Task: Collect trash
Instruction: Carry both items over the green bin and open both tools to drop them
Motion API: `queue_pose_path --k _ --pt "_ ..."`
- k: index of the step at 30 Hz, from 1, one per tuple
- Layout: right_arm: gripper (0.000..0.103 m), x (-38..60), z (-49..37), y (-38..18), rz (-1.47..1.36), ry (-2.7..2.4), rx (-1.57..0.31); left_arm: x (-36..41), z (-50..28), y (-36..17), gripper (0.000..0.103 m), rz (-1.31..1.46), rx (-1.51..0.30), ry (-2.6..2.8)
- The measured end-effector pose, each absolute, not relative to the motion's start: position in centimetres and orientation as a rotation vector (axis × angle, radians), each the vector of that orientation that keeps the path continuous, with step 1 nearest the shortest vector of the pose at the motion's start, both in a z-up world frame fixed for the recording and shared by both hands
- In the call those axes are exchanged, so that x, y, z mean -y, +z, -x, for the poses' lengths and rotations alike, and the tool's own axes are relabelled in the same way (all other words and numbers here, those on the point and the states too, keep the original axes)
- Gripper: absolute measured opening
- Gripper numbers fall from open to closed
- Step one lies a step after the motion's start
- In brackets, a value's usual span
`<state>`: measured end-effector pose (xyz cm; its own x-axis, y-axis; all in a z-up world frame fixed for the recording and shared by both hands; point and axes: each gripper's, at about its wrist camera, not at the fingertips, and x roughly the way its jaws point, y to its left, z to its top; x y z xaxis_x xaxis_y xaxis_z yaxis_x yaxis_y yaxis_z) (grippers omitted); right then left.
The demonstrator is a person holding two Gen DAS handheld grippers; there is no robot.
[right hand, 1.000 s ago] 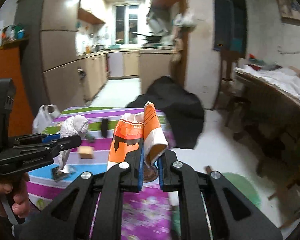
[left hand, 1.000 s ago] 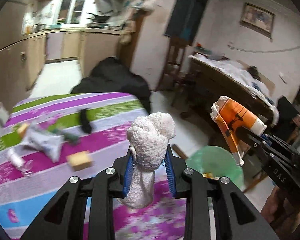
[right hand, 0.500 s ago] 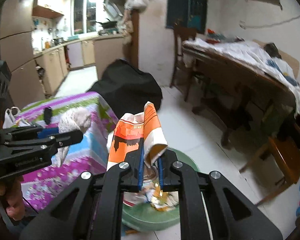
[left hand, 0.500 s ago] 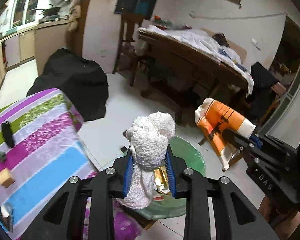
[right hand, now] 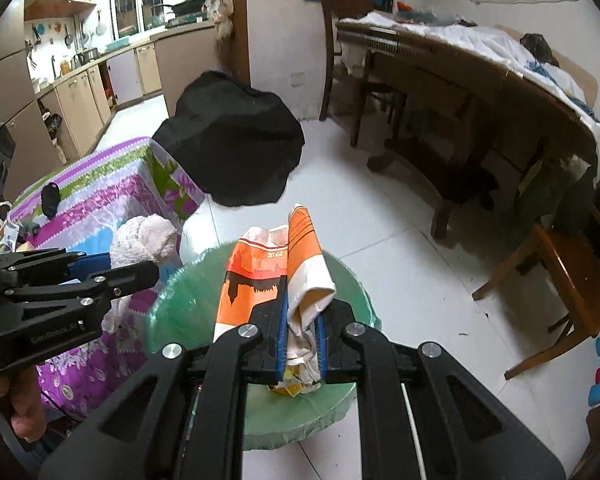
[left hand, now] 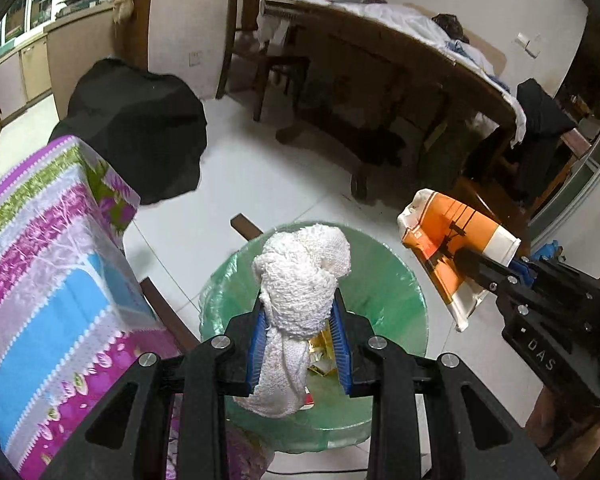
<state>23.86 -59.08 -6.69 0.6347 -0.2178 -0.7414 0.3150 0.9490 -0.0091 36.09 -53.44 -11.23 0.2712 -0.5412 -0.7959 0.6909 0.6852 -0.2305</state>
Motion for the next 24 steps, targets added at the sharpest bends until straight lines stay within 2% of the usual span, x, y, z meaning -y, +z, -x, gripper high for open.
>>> queue_pose_path --k 24 --pt "0.010 61.0 -24.1 -8.4 -0.142 -0.299 -0.854 55.9 -36.8 -13.4 0.030 -0.186 -1.019 -0.833"
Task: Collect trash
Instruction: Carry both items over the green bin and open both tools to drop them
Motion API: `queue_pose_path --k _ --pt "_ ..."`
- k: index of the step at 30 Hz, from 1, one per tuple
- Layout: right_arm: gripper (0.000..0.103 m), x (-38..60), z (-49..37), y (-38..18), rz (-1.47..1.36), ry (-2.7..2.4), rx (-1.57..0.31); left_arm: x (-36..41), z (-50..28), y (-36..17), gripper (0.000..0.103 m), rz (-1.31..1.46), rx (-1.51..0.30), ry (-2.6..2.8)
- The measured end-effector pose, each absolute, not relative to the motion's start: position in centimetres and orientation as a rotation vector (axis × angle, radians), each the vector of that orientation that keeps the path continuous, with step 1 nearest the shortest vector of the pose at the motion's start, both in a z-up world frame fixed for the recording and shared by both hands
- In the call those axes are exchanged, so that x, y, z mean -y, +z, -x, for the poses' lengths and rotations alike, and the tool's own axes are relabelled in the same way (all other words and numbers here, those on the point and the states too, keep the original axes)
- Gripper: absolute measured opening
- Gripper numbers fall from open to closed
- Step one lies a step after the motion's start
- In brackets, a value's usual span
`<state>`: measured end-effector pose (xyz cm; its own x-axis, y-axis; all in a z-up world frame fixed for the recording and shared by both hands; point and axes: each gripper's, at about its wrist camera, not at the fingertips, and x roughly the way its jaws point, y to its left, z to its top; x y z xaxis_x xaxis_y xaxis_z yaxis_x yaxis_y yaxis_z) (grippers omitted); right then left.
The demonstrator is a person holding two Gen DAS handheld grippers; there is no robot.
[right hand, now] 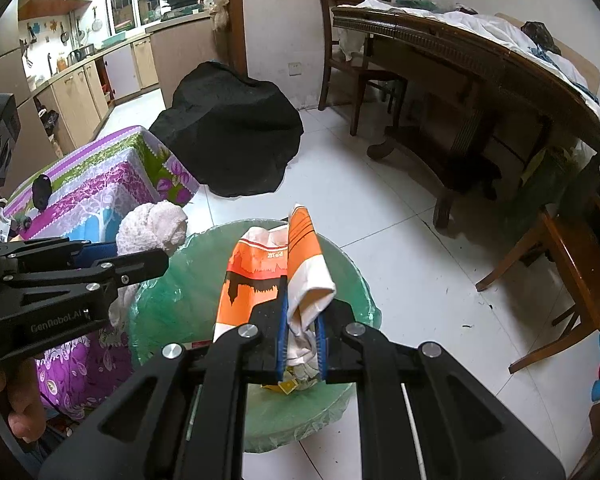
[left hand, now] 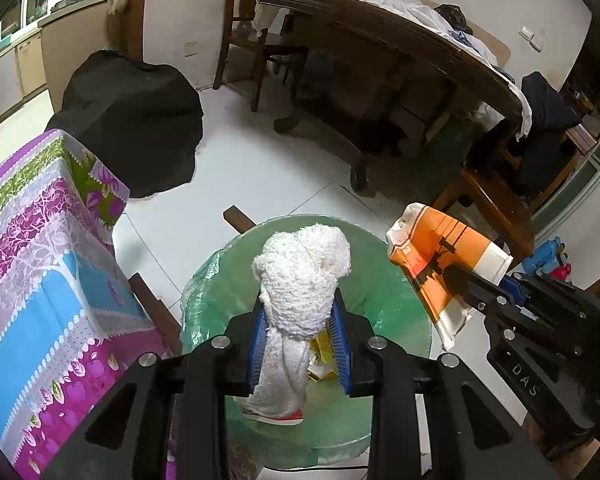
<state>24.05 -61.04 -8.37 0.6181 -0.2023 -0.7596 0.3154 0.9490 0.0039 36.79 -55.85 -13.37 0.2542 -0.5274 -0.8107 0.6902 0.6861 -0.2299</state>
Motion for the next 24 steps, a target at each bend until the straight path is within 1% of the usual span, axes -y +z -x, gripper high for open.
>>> queue_pose_path --k 11,17,19,20,21,22,23,24 --pt "0.010 61.2 -24.2 -8.6 -0.143 -0.304 -0.856 55.8 -37.0 -13.7 0.031 -0.183 -1.026 -0.830" --pt "0.012 61.2 -24.2 -8.8 -0.145 -0.301 -0.854 55.9 -37.1 -14.0 0.032 -0.191 -1.033 -0.822" --pt "0.012 61.3 -24.2 -8.9 -0.150 -0.299 -0.857 55.9 -37.1 -14.1 0.036 -0.194 -1.037 -0.816" --pt "0.017 61.4 -24.2 -8.9 -0.154 -0.297 -0.855 56.0 -37.1 -14.2 0.041 -0.196 -1.041 -0.815" --pt "0.021 61.5 -24.1 -9.0 -0.161 -0.299 -0.851 56.0 -37.1 -14.4 0.050 -0.200 -1.045 -0.807" --pt "0.029 61.6 -24.1 -8.9 -0.165 -0.302 -0.849 55.9 -37.1 -14.5 0.056 -0.201 -1.045 -0.808" --pt "0.031 61.7 -24.0 -9.0 -0.167 -0.305 -0.847 55.9 -37.1 -14.5 0.067 -0.202 -1.041 -0.805" --pt "0.031 61.8 -24.0 -9.1 -0.170 -0.308 -0.847 55.9 -37.1 -14.5 0.074 -0.201 -1.038 -0.804"
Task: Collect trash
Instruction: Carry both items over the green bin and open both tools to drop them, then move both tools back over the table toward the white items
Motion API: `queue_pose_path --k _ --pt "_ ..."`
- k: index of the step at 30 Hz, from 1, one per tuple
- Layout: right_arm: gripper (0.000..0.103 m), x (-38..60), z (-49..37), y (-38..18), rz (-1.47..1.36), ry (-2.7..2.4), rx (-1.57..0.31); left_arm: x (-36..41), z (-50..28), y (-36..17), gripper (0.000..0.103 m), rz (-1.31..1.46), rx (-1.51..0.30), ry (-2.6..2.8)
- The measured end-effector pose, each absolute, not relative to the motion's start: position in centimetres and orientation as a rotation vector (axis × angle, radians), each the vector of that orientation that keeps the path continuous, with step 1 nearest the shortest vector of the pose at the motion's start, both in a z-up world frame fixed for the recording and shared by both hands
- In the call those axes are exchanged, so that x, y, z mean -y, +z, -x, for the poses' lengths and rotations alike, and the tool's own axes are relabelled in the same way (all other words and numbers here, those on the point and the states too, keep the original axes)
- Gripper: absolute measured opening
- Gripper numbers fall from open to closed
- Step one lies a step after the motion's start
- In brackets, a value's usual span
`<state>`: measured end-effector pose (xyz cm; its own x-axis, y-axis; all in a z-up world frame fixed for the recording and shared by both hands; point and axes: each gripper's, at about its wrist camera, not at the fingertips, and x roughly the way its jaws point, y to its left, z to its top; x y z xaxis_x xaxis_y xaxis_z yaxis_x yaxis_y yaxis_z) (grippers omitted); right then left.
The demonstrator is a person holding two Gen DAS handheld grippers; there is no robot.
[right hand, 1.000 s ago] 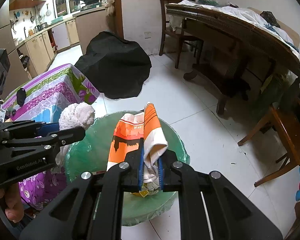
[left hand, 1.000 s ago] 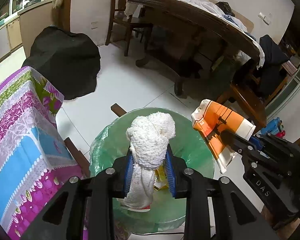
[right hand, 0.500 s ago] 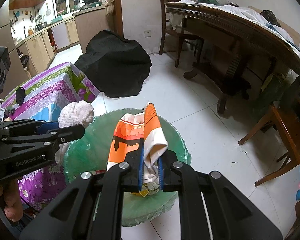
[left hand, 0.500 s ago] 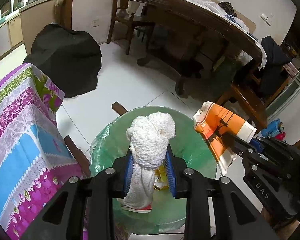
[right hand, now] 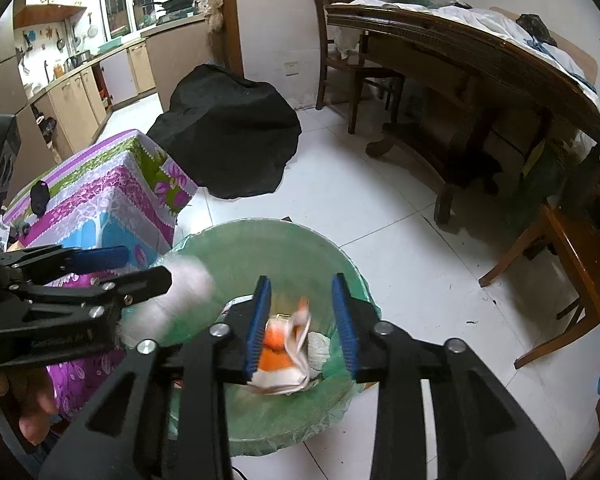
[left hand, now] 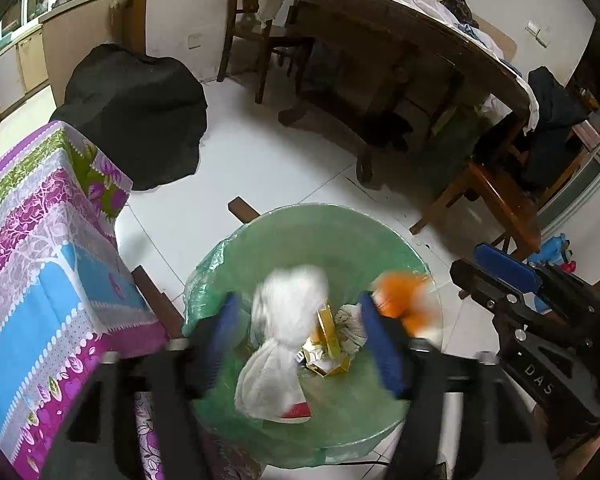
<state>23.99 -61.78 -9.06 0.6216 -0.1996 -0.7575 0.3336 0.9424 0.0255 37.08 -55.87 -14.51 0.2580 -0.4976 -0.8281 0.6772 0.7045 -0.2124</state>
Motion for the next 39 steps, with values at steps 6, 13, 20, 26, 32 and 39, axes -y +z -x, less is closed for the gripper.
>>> queue_pose_path --k 6,13,20,26,32,39 --pt "0.032 61.9 -23.9 -9.3 -0.175 -0.307 -0.850 55.8 -37.1 -14.5 0.076 -0.198 -1.032 -0.795" --pt "0.032 61.7 -23.8 -9.4 -0.175 -0.301 -0.850 55.7 -37.0 -14.4 0.076 -0.197 -1.031 -0.790" --pt "0.034 61.6 -23.8 -9.5 -0.175 -0.303 -0.849 55.7 -36.9 -14.1 0.076 -0.198 -1.025 -0.786" --pt "0.038 61.6 -23.8 -9.4 -0.177 -0.307 -0.847 55.2 -36.9 -14.0 0.076 -0.199 -1.023 -0.779" --pt "0.061 61.1 -21.9 -8.1 -0.230 -0.251 -0.765 51.8 -36.2 -12.8 0.076 -0.217 -0.957 -0.785" --pt "0.078 56.0 -19.2 -7.0 -0.241 -0.124 -0.650 36.1 -38.1 -11.1 0.076 -0.171 -0.854 -0.622"
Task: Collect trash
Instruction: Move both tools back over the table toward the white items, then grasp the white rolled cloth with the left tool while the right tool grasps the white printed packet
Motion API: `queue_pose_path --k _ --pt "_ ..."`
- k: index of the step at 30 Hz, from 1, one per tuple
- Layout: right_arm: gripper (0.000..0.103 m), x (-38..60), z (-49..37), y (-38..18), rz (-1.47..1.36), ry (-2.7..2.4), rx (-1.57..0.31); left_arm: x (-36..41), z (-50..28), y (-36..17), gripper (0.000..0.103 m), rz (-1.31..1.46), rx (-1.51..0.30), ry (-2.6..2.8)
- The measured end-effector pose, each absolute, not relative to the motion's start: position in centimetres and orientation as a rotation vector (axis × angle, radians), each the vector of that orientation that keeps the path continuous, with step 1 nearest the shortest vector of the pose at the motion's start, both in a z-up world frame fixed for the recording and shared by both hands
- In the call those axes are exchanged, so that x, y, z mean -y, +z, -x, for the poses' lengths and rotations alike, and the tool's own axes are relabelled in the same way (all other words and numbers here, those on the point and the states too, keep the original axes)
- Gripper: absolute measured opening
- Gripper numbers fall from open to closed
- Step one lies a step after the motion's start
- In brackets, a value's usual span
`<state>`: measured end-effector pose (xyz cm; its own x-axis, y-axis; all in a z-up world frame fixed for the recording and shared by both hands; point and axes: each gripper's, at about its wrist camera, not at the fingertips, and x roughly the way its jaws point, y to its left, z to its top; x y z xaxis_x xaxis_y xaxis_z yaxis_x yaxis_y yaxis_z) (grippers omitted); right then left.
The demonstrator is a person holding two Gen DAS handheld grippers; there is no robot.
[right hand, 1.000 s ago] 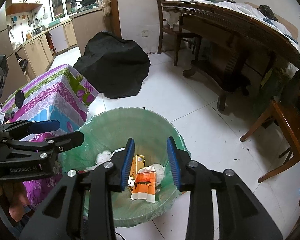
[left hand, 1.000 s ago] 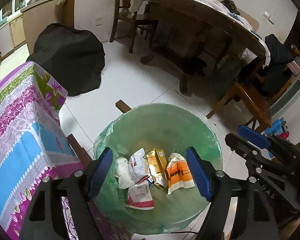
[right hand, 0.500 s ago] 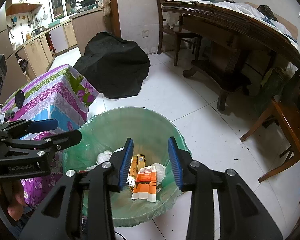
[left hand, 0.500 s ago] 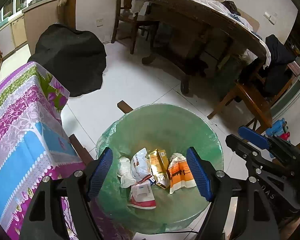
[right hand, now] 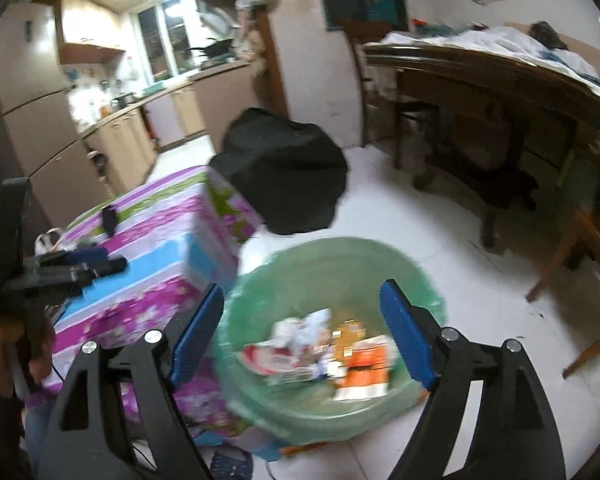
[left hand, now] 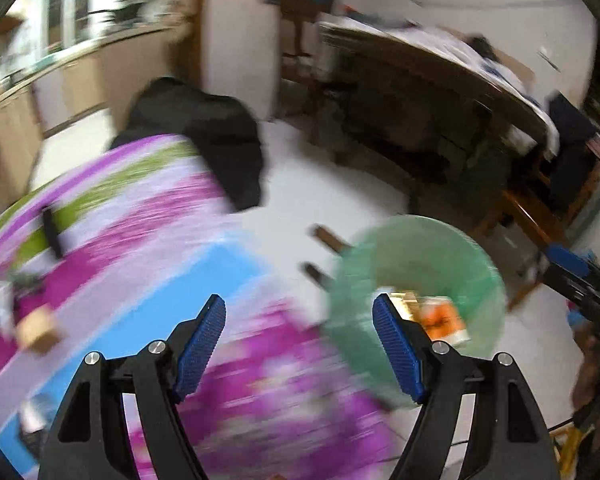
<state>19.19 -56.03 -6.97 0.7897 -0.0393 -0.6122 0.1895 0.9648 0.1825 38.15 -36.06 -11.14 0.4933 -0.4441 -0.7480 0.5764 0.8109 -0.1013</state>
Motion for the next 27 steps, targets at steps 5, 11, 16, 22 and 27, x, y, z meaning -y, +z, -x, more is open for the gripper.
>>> queue_pose_path --k 5,11,16,22,27 --pt "0.084 50.5 -20.2 -8.0 -0.215 0.001 -0.674 20.3 -41.5 -11.1 0.076 -0.026 -0.871 -0.385" --pt "0.084 44.8 -23.2 -9.1 -0.167 0.108 -0.735 3.3 -45.2 -12.2 0.076 0.177 -0.912 -0.089" --pt "0.084 39.8 -26.1 -9.1 -0.121 0.193 -0.758 -4.3 -47.9 -14.1 0.076 0.284 -0.971 0.049" --pt "0.084 32.5 -30.6 -8.4 0.004 0.338 -0.767 -3.5 -50.8 -15.5 0.076 0.265 -1.023 0.033" --pt "0.084 26.5 -33.9 -7.6 0.096 0.460 -0.757 -2.9 -52.6 -16.8 0.076 0.193 -1.021 0.061"
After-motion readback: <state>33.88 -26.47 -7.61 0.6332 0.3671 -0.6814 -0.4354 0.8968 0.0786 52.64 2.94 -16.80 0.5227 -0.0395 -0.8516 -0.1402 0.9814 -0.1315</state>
